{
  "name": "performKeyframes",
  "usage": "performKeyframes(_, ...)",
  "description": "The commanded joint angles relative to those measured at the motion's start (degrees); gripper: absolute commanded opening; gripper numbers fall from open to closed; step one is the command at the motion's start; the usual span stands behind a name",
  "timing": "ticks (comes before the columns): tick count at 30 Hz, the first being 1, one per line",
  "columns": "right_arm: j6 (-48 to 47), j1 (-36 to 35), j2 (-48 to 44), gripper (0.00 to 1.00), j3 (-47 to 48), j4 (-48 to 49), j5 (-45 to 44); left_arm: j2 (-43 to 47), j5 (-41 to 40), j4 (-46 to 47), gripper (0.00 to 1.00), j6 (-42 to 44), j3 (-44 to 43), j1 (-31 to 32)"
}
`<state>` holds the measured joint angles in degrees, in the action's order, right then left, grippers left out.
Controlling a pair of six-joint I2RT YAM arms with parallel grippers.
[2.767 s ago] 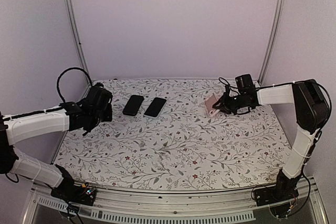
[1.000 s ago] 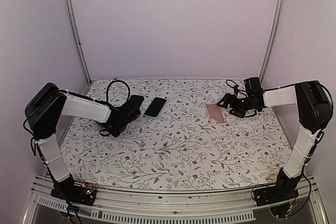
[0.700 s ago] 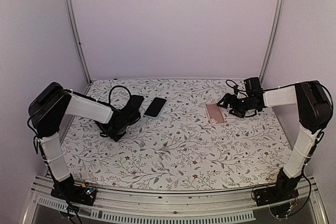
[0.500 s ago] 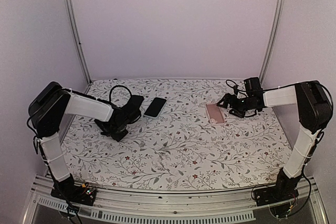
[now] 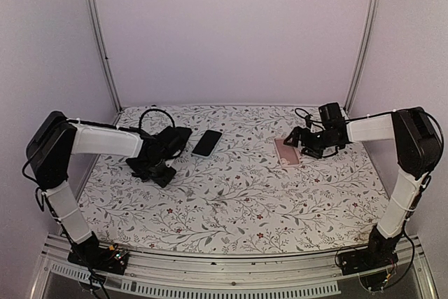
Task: Take the phone out of the phone case
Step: Place the phone at the center of the board.
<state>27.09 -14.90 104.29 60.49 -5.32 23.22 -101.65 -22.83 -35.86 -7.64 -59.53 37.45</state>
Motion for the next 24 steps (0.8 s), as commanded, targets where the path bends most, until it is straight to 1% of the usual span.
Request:
performKeyframes(1, -0.81, -2.87, -1.86, 0.98, 3.66, -2.58, -3.60, 5.26, 7.34, 0.74, 0.47, -3.00, -0.99, 0.01)
performKeyframes(4, -0.72, -5.83, -0.98, 0.99, 6.58, -4.92, -6.46, 7.48, 10.71, 2.64, 0.52, -4.76, -1.13, -0.38)
performKeyframes(10, 0.40, -12.34, 3.32, 0.99, 13.96, -9.52, -12.14, 13.40, 17.01, 7.54, 0.72, -8.62, 0.83, -1.99)
performKeyframes(15, 2.04, -17.43, 7.50, 0.99, 21.14, -12.36, -16.35, 17.40, 21.80, 12.70, 0.82, -11.21, 3.28, -3.68)
performKeyframes(19, 3.87, -18.81, 9.72, 0.99, 24.27, -13.07, -17.45, 15.74, 22.39, 15.10, 0.87, -12.09, 2.03, -3.79)
performKeyframes(24, 5.91, -18.78, 8.63, 0.99, 24.70, -13.09, -18.36, 8.21, 21.68, 15.45, 0.94, -13.49, -4.47, -3.39)
